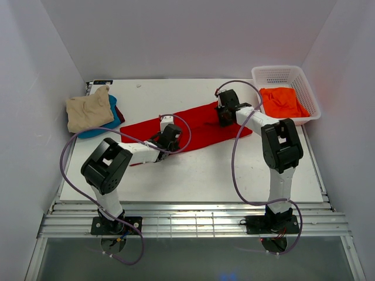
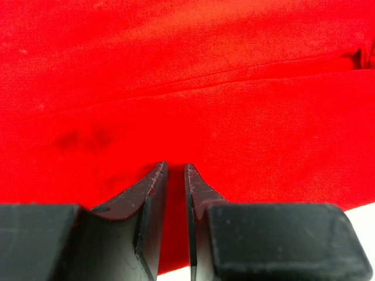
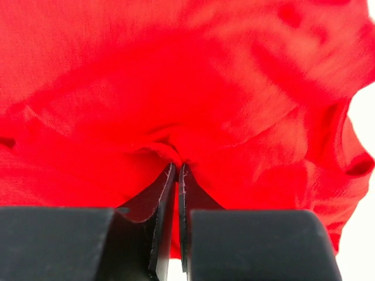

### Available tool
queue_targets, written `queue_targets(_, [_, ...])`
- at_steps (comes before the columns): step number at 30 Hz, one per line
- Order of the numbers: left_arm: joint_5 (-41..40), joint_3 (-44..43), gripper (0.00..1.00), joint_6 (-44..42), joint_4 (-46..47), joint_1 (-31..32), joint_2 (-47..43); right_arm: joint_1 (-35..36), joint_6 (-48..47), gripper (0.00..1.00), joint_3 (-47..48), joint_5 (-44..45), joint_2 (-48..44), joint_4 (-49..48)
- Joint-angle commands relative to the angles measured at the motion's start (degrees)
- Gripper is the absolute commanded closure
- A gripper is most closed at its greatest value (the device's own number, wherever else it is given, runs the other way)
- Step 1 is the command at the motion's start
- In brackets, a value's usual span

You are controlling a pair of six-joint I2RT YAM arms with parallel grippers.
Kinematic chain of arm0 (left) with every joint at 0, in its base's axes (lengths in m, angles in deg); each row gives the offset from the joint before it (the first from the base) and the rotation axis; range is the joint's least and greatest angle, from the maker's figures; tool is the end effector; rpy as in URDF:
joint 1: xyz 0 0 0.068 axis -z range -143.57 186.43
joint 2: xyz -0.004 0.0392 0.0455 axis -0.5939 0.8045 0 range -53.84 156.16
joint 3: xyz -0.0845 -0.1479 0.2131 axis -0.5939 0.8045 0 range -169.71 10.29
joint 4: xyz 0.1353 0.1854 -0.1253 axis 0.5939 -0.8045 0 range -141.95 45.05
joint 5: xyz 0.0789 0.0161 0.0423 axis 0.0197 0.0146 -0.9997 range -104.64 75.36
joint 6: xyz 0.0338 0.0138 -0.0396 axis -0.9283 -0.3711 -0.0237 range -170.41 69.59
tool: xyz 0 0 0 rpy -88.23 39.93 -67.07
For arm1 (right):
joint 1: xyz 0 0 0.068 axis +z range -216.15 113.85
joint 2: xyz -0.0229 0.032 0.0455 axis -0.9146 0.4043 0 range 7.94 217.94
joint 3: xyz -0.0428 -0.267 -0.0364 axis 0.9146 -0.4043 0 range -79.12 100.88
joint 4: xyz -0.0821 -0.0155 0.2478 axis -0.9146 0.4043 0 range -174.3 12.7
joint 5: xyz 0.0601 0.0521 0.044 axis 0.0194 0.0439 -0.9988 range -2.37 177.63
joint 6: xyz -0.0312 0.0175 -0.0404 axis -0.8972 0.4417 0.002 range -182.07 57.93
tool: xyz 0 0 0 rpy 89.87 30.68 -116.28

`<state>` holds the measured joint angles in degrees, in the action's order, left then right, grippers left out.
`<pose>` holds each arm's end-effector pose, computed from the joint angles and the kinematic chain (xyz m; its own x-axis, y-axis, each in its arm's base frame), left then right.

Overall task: Fold and stack the t-shirts
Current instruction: Fold the other side of the tshirt into a rectangle

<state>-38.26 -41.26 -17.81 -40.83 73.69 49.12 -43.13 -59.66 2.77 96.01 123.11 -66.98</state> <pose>0.2883 -0.2013 0.1384 -0.6749 -0.1069 -0.7301 -0.0301 0.9926 -0.1175 0.4065 0.1671 0.1837 -0.7233 -0.2622 -0.6388 -0.2716 0.9586 -0.0859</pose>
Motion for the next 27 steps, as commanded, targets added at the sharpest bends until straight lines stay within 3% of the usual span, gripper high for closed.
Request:
queue_targets(1, [0.59,4.44,0.7,-0.61,-12.12,0.1,1.02,0.35,0.13,0.92,5.64,-0.04,1.19,-3.7])
queue_targets(9, [0.76,4.62,0.7,-0.52,-12.03,0.1,0.49,0.53,0.4,0.92,16.89,-0.12,5.84,-4.75])
queue_targets(19, [1.12,4.44,0.7,-1.05,-11.77,0.01,1.46,0.88,2.15,0.91,31.57,-8.63,20.69,-6.07])
queue_targets(21, [1.2,4.35,0.7,-1.22,-11.77,0.1,1.72,0.97,2.16,0.78,32.98,-10.4,22.19,-6.25])
queue_targets(22, [1.29,4.35,0.7,-1.22,-11.77,0.1,1.81,0.97,2.07,0.58,33.16,-10.84,23.24,-6.6])
queue_targets(25, [1.73,4.35,0.7,-1.14,-11.77,0.1,1.81,0.97,1.8,0.52,30.89,-10.76,22.3,-9.56])
queue_targets(27, [1.99,4.26,0.7,-0.96,-11.77,0.1,1.81,0.97,1.72,0.51,23.63,-10.23,19.58,-13.96])
